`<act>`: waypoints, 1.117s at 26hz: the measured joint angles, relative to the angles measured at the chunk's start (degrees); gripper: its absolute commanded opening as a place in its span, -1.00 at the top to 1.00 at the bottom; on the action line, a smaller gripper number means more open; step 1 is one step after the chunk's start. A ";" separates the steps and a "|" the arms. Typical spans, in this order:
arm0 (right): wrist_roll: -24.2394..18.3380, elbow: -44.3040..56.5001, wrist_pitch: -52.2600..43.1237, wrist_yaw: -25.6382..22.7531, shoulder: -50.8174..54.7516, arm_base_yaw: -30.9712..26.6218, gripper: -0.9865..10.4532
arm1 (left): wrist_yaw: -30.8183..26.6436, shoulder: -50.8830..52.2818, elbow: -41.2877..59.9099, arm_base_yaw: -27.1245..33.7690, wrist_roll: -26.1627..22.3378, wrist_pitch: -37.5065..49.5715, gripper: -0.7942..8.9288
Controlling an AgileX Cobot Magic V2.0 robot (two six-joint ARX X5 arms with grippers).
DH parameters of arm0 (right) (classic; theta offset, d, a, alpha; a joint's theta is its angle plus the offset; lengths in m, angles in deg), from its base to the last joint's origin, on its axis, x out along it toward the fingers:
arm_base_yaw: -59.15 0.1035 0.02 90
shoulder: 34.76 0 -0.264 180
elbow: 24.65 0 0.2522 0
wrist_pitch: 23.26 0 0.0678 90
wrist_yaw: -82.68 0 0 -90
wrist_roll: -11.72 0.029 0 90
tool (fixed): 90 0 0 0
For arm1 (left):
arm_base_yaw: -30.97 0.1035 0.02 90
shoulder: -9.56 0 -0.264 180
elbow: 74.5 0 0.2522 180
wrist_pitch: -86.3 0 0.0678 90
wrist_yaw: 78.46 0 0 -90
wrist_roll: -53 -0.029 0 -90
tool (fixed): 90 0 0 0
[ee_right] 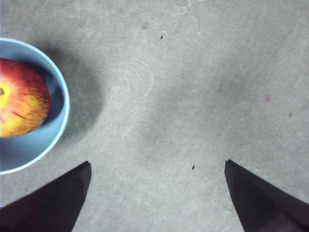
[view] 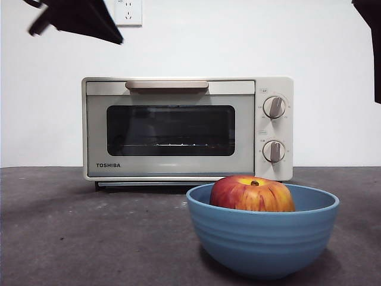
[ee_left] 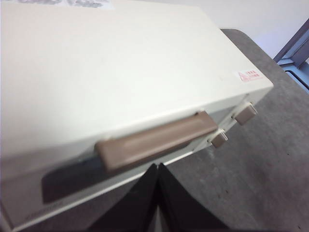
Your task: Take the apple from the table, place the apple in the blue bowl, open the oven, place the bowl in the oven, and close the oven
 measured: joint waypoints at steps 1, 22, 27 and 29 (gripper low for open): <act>0.07 0.00 -0.02 0.00 0.00 0.00 0.06 | -0.15 -1.66 -1.29 -0.35 -0.22 0.04 0.82; 1.07 0.00 -0.81 0.00 0.00 0.00 0.06 | -4.79 -14.91 -6.05 -4.22 -2.03 5.70 0.82; 1.07 0.00 -1.05 0.00 0.00 0.00 0.06 | -4.79 -14.86 -6.88 -5.90 -2.84 2.60 0.82; 1.07 0.00 -1.05 0.00 0.00 0.00 0.06 | -4.72 -14.78 -7.52 -6.97 -3.02 -0.09 0.82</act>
